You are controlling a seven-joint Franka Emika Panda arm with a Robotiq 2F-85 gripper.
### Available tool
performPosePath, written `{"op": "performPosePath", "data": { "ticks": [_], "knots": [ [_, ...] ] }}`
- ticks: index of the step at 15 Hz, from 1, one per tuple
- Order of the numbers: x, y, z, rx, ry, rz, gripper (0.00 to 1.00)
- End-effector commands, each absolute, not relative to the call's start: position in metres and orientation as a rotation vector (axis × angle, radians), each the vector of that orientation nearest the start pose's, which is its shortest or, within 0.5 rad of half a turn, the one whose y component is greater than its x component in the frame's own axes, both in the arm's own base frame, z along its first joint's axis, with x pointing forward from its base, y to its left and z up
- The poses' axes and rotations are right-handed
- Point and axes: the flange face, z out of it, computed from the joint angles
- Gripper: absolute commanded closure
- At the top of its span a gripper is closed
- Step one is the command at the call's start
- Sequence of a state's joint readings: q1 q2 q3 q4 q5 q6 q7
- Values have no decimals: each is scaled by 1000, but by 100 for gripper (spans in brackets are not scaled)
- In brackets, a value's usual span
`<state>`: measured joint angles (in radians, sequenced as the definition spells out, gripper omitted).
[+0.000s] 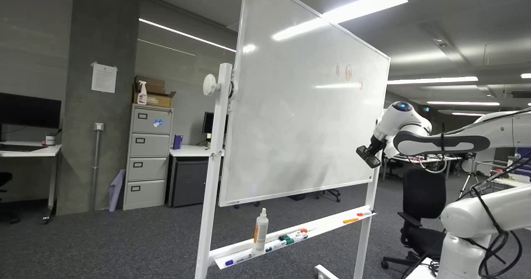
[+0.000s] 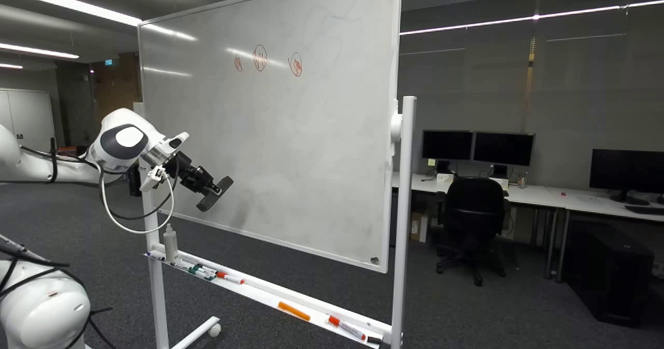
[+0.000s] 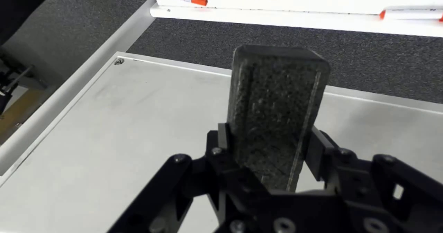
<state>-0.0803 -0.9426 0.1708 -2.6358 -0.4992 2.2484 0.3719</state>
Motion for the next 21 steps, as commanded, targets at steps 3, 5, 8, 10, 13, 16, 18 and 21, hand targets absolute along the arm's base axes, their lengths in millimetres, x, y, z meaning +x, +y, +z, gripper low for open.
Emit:
{"op": "performPosePath", "data": {
  "ticks": [3, 5, 8, 10, 13, 16, 18, 21],
  "knots": [
    [317, 27, 577, -3428, 174, -1140, 44],
    [317, 27, 577, -3428, 174, -1140, 69],
    [318, 26, 609, -3371, 194, -1269, 69],
    [317, 26, 638, -3315, 164, -1358, 69],
    [319, 32, 681, -3223, 133, -1507, 69],
    [318, 42, 725, -3109, 57, -1683, 69],
    [319, 48, 756, -3017, -1, -1802, 69],
    [318, 54, 803, -2878, -63, -1973, 69]
  ]
}}
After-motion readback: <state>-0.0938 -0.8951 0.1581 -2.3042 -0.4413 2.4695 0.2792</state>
